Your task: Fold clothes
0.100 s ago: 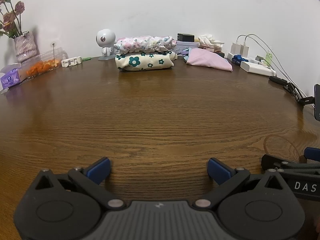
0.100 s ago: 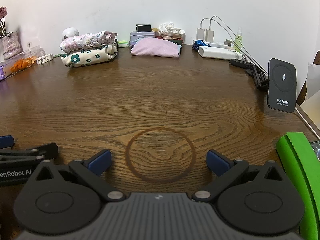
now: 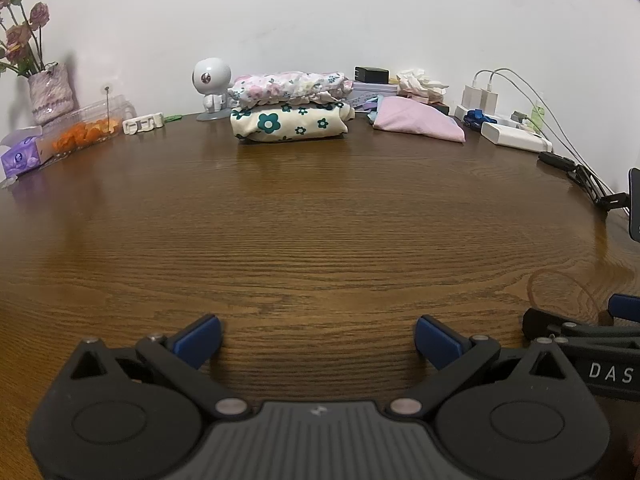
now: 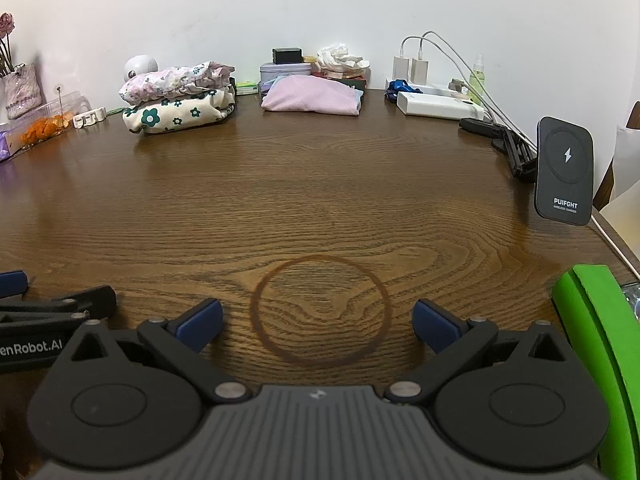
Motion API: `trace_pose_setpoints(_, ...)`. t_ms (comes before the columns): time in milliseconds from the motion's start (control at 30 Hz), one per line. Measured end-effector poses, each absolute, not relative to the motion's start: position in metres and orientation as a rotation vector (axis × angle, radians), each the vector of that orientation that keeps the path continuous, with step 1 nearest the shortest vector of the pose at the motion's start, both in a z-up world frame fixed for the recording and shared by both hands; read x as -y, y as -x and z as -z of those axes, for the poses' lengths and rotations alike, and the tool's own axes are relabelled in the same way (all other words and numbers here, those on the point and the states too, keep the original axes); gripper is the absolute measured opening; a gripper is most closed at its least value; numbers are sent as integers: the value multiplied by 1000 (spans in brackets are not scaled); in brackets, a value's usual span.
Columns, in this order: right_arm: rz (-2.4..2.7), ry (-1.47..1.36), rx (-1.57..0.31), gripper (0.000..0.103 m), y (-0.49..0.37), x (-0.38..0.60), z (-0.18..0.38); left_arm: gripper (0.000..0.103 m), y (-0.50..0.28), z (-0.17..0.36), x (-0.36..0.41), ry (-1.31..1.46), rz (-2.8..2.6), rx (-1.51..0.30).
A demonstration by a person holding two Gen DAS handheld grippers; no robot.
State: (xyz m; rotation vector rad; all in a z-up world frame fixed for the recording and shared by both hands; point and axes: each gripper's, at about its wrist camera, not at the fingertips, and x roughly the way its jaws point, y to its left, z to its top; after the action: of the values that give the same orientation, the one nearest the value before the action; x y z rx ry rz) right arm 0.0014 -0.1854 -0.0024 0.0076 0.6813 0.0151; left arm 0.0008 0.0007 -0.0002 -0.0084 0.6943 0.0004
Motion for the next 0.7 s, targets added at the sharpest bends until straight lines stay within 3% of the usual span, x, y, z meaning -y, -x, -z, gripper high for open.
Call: trace_pose_setpoints(700,-15,-7,-676,102,-2,185,3,103,0,0,0,-5,-7,-696)
